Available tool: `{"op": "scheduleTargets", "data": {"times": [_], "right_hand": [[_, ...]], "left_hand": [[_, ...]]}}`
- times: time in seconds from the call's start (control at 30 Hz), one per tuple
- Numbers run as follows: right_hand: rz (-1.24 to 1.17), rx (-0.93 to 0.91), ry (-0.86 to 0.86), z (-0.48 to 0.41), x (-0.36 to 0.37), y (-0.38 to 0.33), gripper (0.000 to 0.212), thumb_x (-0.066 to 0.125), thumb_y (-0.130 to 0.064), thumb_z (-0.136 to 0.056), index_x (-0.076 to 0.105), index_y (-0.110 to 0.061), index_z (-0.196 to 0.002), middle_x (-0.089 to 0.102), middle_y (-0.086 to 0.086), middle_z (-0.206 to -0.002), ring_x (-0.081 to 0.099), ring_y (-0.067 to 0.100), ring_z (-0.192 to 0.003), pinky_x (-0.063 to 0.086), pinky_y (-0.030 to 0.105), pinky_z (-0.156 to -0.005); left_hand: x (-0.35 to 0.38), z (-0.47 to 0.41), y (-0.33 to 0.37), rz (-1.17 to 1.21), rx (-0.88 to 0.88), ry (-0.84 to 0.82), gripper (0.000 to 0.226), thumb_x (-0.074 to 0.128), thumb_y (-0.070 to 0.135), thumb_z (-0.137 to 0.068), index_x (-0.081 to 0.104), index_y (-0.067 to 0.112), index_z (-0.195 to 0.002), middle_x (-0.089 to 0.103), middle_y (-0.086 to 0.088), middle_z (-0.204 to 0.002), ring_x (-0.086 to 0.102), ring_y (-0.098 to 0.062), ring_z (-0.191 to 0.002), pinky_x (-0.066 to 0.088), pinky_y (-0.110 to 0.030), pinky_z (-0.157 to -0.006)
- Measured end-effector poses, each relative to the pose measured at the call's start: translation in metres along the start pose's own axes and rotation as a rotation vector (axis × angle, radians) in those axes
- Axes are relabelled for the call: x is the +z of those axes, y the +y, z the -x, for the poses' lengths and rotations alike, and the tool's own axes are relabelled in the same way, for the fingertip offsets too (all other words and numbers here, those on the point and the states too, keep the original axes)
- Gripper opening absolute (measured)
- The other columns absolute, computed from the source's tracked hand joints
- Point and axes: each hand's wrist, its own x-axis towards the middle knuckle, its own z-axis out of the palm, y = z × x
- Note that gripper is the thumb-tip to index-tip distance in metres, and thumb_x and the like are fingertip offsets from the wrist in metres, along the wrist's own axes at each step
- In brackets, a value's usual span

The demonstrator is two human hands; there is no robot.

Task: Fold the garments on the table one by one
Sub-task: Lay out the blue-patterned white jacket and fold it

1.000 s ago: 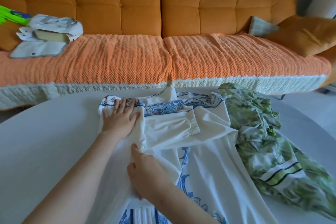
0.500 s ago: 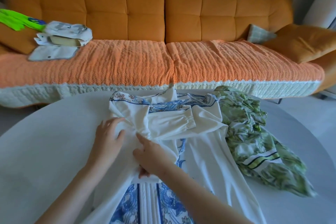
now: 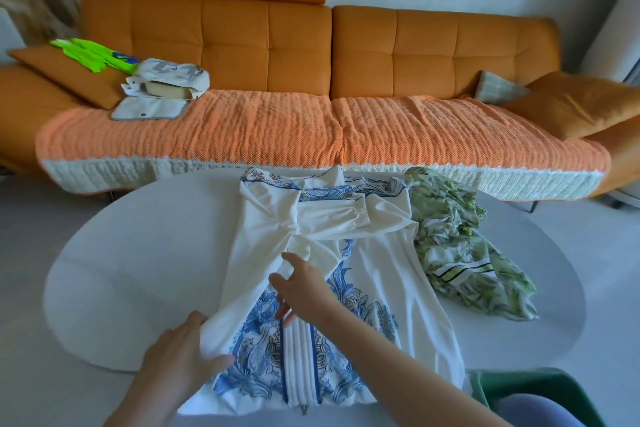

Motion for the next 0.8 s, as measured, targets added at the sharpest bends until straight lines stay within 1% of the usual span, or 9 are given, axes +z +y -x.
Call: {"op": "scheduleTargets", "data": {"times": [0.13,0.27,0.37,0.43,0.5,0.6,0.67,0.73,0.8], "right_hand": [[-0.096,0.09,-0.1,0.007,0.023,-0.001,0.074,0.056,-0.037,-0.092,0.012,-0.019,-0.149,0.057,0.018,-0.098,0.057,0.015,-0.048,0.056,0.039,-0.054],[-0.123,0.198,-0.078,0.011,0.038,-0.003,0.083,0.069,-0.03,-0.082,0.015,-0.014,-0.143,0.055,0.013,-0.091,0.061,0.022,-0.058,0.055,0.035,-0.041],[0.035,0.119,0.029,0.013,0.034,0.003,0.066,0.057,-0.005,-0.083,0.025,-0.009,-0.14,0.052,0.014,-0.113,0.061,0.03,-0.097,0.056,0.037,-0.079],[0.07,0.059,0.058,0.023,0.024,0.009,0.066,0.046,0.001,-0.086,0.022,-0.016,-0.145,0.053,0.011,-0.111,0.056,0.022,-0.089,0.049,0.023,-0.066],[0.114,0.008,0.074,0.035,0.017,0.019,0.069,0.039,0.003,-0.088,0.018,-0.023,-0.148,0.05,0.002,-0.09,0.051,0.014,-0.067,0.04,0.016,-0.049],[0.235,-0.032,0.085,0.045,0.012,0.032,0.065,0.036,0.007,-0.085,0.03,-0.019,-0.145,0.057,0.012,-0.097,0.062,0.022,-0.068,0.054,0.029,-0.062],[0.33,-0.093,0.112,0.045,0.012,0.035,0.06,0.038,0.007,-0.086,0.04,-0.018,-0.14,0.057,0.014,-0.118,0.062,0.03,-0.097,0.052,0.038,-0.085],[0.428,-0.152,0.154,0.045,0.011,0.035,0.059,0.04,0.007,-0.087,0.044,-0.022,-0.138,0.052,0.009,-0.124,0.057,0.027,-0.106,0.049,0.036,-0.086],[0.561,-0.183,0.187,0.044,0.01,0.037,0.056,0.042,0.005,-0.088,0.048,-0.024,-0.136,0.048,0.007,-0.122,0.051,0.025,-0.111,0.046,0.034,-0.083]], "left_hand": [[0.004,0.018,0.007,0.234,0.104,0.126,0.029,0.068,0.02,-0.075,0.043,0.035,-0.08,0.056,0.011,-0.077,0.06,-0.019,-0.084,0.039,-0.027,-0.065],[0.018,0.034,0.026,0.222,0.244,0.222,0.03,0.062,0.009,-0.075,0.065,0.028,-0.098,0.057,0.004,-0.085,0.056,-0.018,-0.08,0.041,-0.026,-0.07],[0.036,0.043,0.04,0.164,0.333,0.307,0.046,0.064,0.005,-0.072,0.066,0.024,-0.114,0.057,-0.001,-0.089,0.055,-0.024,-0.088,0.047,-0.033,-0.078],[0.051,0.049,0.043,0.169,0.35,0.305,0.06,0.068,0.007,-0.067,0.059,0.029,-0.122,0.056,0.001,-0.091,0.06,-0.022,-0.088,0.051,-0.033,-0.075],[0.061,0.058,0.044,0.146,0.419,0.263,0.077,0.073,0.015,-0.062,0.044,0.047,-0.125,0.05,0.008,-0.088,0.062,-0.014,-0.081,0.05,-0.023,-0.065],[0.071,0.066,0.045,0.251,0.403,0.092,0.071,0.062,0.045,-0.077,0.014,0.065,-0.125,0.041,0.014,-0.104,0.055,-0.005,-0.097,0.043,-0.017,-0.077],[0.069,0.065,0.044,0.267,0.415,0.121,0.053,0.053,0.056,-0.079,0.033,0.057,-0.127,0.045,0.017,-0.104,0.056,-0.001,-0.093,0.042,-0.014,-0.073],[0.065,0.059,0.041,0.262,0.506,0.33,0.026,0.048,0.044,-0.084,0.053,0.047,-0.109,0.052,0.018,-0.09,0.056,-0.001,-0.083,0.04,-0.011,-0.059],[0.057,0.051,0.038,0.213,0.561,0.432,0.026,0.044,0.038,-0.081,0.061,0.035,-0.101,0.061,0.015,-0.089,0.052,-0.001,-0.085,0.043,-0.015,-0.06]]}}
